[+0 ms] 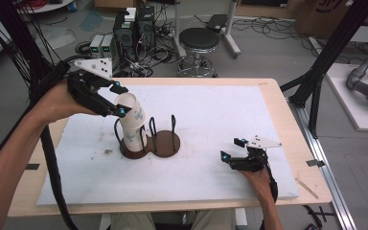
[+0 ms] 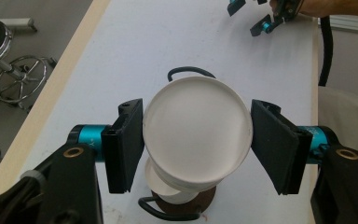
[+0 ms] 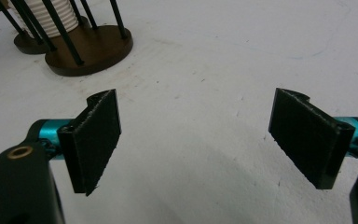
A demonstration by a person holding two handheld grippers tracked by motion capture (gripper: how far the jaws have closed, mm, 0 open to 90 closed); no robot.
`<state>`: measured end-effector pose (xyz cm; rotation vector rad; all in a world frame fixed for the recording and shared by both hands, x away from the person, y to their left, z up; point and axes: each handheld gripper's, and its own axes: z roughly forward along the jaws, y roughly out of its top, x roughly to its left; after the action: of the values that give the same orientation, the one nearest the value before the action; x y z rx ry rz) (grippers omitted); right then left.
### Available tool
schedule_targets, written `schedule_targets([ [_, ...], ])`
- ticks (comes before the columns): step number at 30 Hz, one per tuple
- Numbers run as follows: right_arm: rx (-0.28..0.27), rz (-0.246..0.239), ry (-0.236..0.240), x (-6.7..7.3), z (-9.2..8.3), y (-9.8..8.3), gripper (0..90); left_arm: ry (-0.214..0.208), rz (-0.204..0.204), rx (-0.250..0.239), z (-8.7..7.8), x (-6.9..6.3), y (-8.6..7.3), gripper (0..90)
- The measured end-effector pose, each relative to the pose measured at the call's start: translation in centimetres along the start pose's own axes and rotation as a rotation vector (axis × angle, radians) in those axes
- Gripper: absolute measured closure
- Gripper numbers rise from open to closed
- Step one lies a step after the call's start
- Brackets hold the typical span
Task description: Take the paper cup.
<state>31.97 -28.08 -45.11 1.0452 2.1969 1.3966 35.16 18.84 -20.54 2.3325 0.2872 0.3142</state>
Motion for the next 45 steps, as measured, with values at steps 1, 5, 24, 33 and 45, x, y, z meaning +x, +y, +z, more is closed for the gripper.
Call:
schedule_targets([
  [1,-0.003,-0.003,-0.001,0.0,0.0,0.0,17.1,-0.002,0.002,-0.005,0.0,-0.2,0.1,36.8],
  [5,-0.003,-0.004,-0.005,0.1,0.0,0.0,17.1,0.003,0.003,-0.034,0.0,-1.2,0.2,36.9],
  [24,0.0,0.005,0.003,0.0,0.0,0.0,17.1,-0.073,-0.033,-0.311,2.7,-4.2,-3.4,36.8],
  [33,-0.001,0.002,0.006,0.0,0.0,0.0,17.1,-0.117,-0.056,-0.448,4.7,-5.9,-6.3,36.8],
  [45,-0.005,-0.009,0.003,0.1,-0.1,0.0,17.1,-0.154,-0.08,-0.471,7.7,-6.9,-8.9,36.8],
])
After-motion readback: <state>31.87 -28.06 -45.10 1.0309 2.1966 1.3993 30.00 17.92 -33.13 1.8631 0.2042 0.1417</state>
